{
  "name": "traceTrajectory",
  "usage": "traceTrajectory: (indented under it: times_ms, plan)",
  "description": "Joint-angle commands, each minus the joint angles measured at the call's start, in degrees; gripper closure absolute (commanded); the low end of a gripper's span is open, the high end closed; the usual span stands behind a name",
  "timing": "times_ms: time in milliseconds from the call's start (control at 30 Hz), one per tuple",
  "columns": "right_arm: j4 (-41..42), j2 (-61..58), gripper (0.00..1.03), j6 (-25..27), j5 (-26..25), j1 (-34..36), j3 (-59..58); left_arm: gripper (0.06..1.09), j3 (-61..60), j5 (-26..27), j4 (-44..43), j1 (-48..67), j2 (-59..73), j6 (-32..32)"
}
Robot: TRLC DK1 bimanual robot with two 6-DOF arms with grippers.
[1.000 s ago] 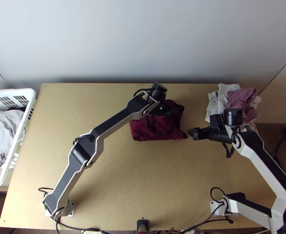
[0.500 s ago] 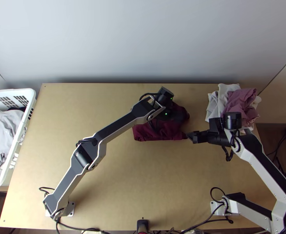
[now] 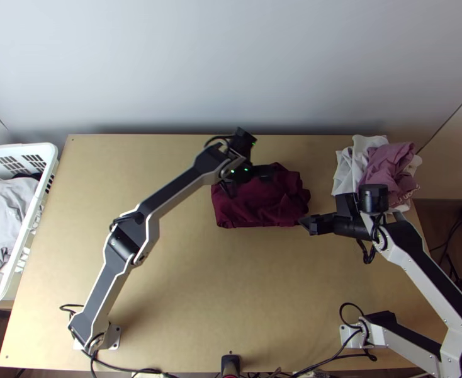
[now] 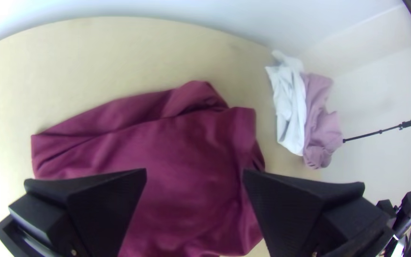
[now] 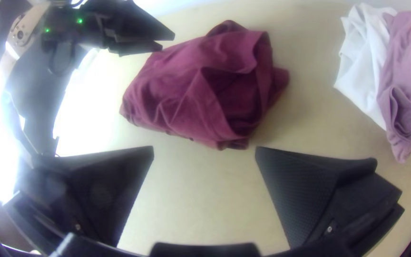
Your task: Fold the t-shirt
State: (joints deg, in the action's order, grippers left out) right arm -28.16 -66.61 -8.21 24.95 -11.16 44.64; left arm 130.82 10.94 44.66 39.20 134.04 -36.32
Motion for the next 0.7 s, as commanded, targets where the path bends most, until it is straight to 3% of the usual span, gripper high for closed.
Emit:
traceTrajectory:
  times_ms: [0,133,400,667]
  plan:
    - [0.0,-0.4,0.04,-2.0,1.6,-1.5,-0.7,0.10,-2.4,1.2,8.0,-4.7,-3.6,3.3]
    - [1.3,-4.6,0.04,-3.4,4.9,0.0,-2.5,0.10,-2.9,1.5,11.8,-8.0,-6.0,5.1]
    - [2.3,-17.2,0.04,-2.9,6.4,2.5,-1.1,0.10,-3.7,0.9,14.9,-13.2,-11.2,7.0]
    - [15.5,-25.3,0.04,-10.8,7.4,4.8,1.4,0.10,-4.4,0.3,16.4,-15.9,-13.5,8.4]
